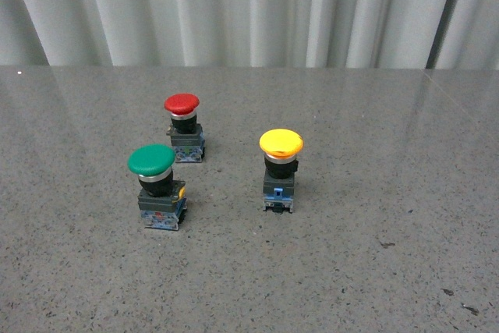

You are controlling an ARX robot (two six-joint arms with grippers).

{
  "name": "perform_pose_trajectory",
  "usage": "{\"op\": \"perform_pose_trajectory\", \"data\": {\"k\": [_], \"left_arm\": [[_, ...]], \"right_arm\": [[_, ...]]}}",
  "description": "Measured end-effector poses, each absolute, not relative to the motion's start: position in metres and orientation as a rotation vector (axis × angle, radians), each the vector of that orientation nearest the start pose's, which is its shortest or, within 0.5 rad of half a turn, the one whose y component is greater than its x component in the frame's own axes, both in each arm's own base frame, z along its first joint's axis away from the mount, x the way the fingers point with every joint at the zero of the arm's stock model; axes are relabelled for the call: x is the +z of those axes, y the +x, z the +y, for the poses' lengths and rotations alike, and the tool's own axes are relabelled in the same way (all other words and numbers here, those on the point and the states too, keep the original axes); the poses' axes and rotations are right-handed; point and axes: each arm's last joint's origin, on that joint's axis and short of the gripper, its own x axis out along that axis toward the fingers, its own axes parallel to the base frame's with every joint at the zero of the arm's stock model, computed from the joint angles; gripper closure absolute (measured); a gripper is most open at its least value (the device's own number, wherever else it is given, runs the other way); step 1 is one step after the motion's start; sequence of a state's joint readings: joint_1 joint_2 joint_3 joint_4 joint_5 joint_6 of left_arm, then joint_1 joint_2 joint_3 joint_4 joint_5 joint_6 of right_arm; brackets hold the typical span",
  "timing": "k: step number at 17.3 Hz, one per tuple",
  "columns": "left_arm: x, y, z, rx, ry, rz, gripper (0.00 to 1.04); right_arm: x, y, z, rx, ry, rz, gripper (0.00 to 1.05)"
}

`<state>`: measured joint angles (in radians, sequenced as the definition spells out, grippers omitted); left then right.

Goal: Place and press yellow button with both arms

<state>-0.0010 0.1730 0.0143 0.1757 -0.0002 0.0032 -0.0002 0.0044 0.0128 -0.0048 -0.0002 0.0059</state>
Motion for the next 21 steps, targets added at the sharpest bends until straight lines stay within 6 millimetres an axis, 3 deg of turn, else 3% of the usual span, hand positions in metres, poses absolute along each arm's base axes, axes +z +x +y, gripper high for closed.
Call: {"op": "perform_pose_trajectory", "data": {"k": [2,3,10,14,16,18,19,21], "left_arm": [[0.164,0.099,0.000,-0.001,0.003,0.039,1.03],[0.169,0.097,0.000,-0.001,0.003,-0.018,1.03],[0.167,0.097,0.000,0.000,0.002,0.000,1.00],[0.167,0.097,0.000,0.000,0.002,0.000,0.53],[0.167,0.097,0.000,0.000,0.002,0.000,0.37],[0.167,0.097,0.000,0.002,0.002,0.001,0.19],[0.167,0.097,0.000,0.000,0.003,-0.001,0.06],[0.167,0.097,0.000,0.000,0.002,0.001,0.07]], "right_arm": [[0.167,0.097,0.000,0.000,0.006,-0.004,0.06],[0.167,0.097,0.000,0.000,0.006,-0.003,0.06],[0.167,0.097,0.000,0.000,0.006,-0.004,0.06],[0.167,0.097,0.000,0.000,0.006,-0.004,0.06],[0.166,0.097,0.000,-0.004,0.008,0.006,0.06],[0.170,0.104,0.003,-0.049,0.068,0.133,0.06],[0.190,0.118,0.008,-0.019,0.088,0.112,0.06],[0.226,0.140,0.017,0.039,0.101,0.016,0.06]]}}
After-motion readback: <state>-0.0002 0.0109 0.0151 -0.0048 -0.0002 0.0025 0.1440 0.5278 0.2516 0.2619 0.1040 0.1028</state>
